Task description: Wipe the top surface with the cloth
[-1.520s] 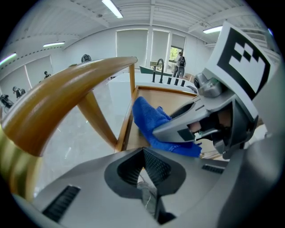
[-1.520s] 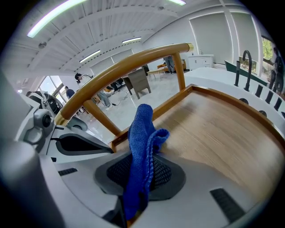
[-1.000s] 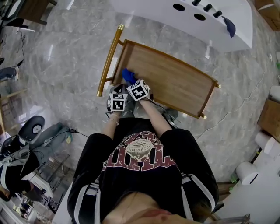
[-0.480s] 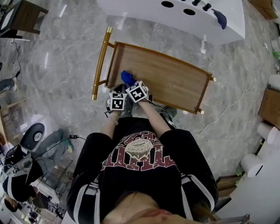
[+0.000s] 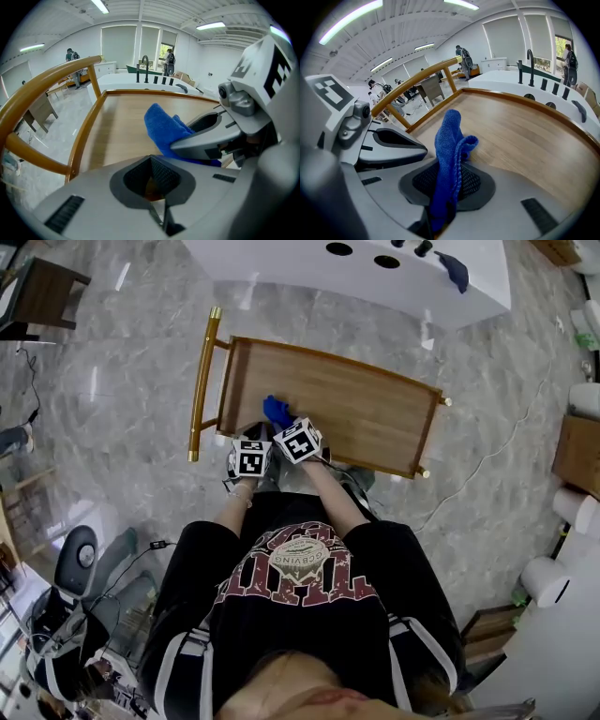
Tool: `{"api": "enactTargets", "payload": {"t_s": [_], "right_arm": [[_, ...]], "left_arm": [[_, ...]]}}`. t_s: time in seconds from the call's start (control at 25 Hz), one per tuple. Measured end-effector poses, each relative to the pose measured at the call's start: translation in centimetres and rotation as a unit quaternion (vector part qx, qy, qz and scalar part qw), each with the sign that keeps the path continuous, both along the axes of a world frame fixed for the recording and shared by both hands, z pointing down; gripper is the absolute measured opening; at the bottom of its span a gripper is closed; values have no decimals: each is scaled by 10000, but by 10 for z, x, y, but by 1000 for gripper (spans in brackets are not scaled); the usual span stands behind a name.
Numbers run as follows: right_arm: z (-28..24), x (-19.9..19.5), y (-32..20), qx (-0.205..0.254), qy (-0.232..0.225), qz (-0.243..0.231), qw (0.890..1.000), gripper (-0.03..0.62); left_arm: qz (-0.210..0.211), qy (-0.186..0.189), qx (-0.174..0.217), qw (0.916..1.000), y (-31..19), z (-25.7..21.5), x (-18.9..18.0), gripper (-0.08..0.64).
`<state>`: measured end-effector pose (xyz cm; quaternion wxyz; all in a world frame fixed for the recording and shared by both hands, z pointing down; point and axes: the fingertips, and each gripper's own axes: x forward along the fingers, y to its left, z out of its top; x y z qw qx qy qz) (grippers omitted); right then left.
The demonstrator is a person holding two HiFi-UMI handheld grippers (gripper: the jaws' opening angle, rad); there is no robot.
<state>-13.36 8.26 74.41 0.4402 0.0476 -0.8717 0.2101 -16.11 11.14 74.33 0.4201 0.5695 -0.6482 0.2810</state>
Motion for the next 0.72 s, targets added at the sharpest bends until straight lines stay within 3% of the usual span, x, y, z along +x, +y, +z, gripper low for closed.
{"api": "enactTargets", "payload": {"t_s": [0.72], "right_arm": [[2, 41, -16, -14, 49, 242, 9997, 87]], "left_arm": [[530, 28, -200, 9984, -12, 9, 37, 49]]}}
